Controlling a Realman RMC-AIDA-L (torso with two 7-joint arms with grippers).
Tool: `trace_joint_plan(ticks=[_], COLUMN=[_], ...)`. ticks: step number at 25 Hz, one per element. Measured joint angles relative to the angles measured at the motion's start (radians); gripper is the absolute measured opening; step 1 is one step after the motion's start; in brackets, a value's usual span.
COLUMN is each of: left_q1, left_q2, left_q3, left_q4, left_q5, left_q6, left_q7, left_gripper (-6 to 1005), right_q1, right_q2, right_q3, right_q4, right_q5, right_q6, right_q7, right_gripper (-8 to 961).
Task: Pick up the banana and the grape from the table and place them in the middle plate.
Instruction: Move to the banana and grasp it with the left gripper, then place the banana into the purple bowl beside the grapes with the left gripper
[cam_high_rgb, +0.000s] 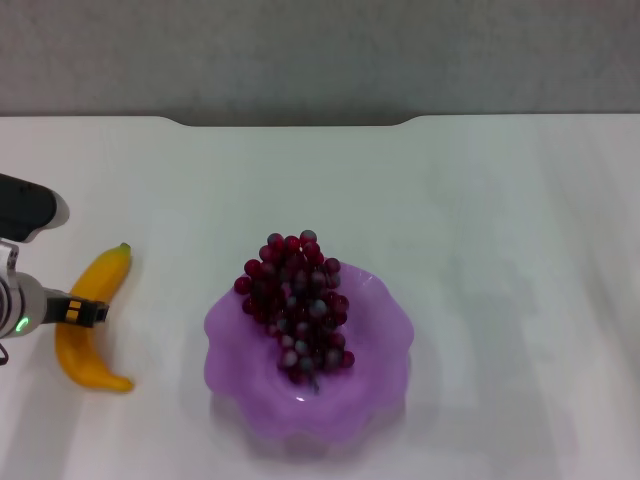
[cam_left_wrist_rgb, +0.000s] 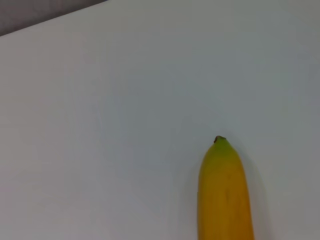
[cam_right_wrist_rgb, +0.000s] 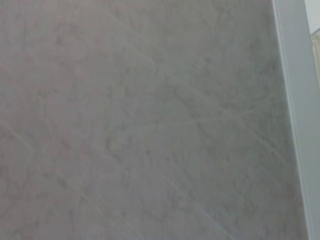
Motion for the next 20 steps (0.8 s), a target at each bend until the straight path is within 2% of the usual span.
trace_joint_plan(ticks=[3,8,11,16,20], left_q1=[-0.004,-0.053,-0.073,-0.061,0.004], left_q2=[0.001,0.005,0.005,0.001,-0.001], left_q3=[0.000,-0.011,-0.018,-0.024,-0.022], left_q4=[-0.006,-0.078,-0.110,-0.096,0.025], left_q5=[0.000,0.003,0.008,0.009,0.005], left_q6=[-0.004,-0.007,-0.006,0.001,-0.005], left_q7=[-0.003,-0.007,-0.009,-0.020,-0.039], left_gripper=[626,480,469,461,461], right_q1=[-0.001,-0.003,-0.004,-0.005,-0.008], right_q2=[0.001,0.001,0.002,0.002,0.002], right_q3=[0.000,0.000,0.000,0.000,0.000], right_q4=[-0.002,-0.003,-0.003,-0.001,0.001], right_q5=[0.002,0.002,0.001,0.001,0.002], right_q6=[-0.001,-0.004,-0.004,-0.004,-0.004], right_q7=[0.001,0.003,0.004,0.004,0.004], right_gripper=[767,767,766,766,766])
